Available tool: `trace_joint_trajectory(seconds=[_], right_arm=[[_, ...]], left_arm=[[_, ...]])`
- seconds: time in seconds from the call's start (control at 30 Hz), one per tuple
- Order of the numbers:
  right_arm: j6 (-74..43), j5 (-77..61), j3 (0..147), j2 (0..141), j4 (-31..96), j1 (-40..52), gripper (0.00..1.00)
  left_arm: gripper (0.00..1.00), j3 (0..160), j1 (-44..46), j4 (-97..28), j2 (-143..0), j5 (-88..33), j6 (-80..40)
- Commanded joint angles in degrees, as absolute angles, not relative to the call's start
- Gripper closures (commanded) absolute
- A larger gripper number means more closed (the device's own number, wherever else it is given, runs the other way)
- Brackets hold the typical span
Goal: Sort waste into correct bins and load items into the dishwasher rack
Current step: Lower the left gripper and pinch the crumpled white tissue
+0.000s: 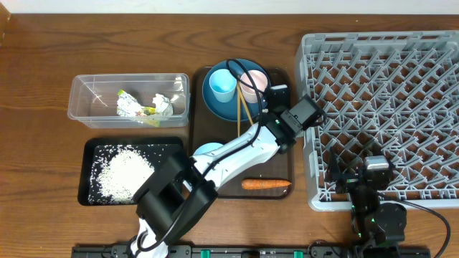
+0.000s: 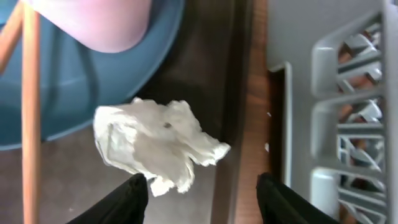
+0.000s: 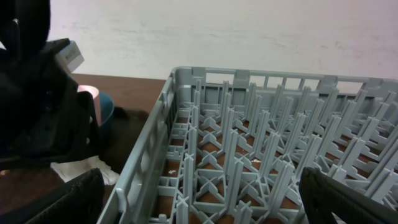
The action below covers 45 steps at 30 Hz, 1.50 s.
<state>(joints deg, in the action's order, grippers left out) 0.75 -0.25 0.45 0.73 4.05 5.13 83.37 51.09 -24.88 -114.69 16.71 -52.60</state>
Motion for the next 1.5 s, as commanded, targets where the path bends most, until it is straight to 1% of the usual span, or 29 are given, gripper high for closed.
trace_joint_trajectory(seconds=[0.0, 0.83, 0.87, 0.9, 0.97, 1.07, 1.17, 1.3, 1.47], right_arm=[[1.8, -0.43, 0.3, 0.64, 4.25, 4.67, 0.01], [1.8, -0.45, 0.3, 0.64, 4.25, 4.67, 0.01], [1.8, -0.43, 0.3, 0.64, 4.25, 4.69, 0.01], [1.8, -0.45, 0.3, 0.64, 4.25, 4.67, 0.01], [1.8, -0.45, 0.3, 0.64, 4.27, 4.67, 0.01], [1.8, -0.45, 0.3, 0.64, 4.25, 4.67, 0.01], [1.8, -0.45, 0.3, 0.67, 4.25, 4.67, 0.01], [1.8, -0.45, 0.3, 0.67, 4.27, 4.67, 0.01], [1.8, -0.43, 0.3, 0.64, 4.25, 4.67, 0.01]], left_arm=[[0.41, 83.13, 50.92, -24.56, -115.59, 18.55, -54.37], [0.4, 82.67, 50.04, -23.22, -123.24, 18.72, -56.9], [0.42, 82.67, 49.93, -23.22, -123.24, 18.74, -56.9], [0.5, 82.67, 49.93, -23.2, -123.24, 18.74, -56.9], [0.7, 82.67, 49.93, -22.81, -123.24, 18.72, -56.9], [0.88, 82.67, 49.95, -22.83, -123.22, 18.28, -56.88], [0.94, 82.7, 49.95, -22.81, -122.69, 14.61, -56.58], [0.94, 82.74, 49.95, -22.76, -120.42, 9.45, -54.94], [0.94, 82.74, 49.93, -22.81, -114.08, 6.48, -51.03]])
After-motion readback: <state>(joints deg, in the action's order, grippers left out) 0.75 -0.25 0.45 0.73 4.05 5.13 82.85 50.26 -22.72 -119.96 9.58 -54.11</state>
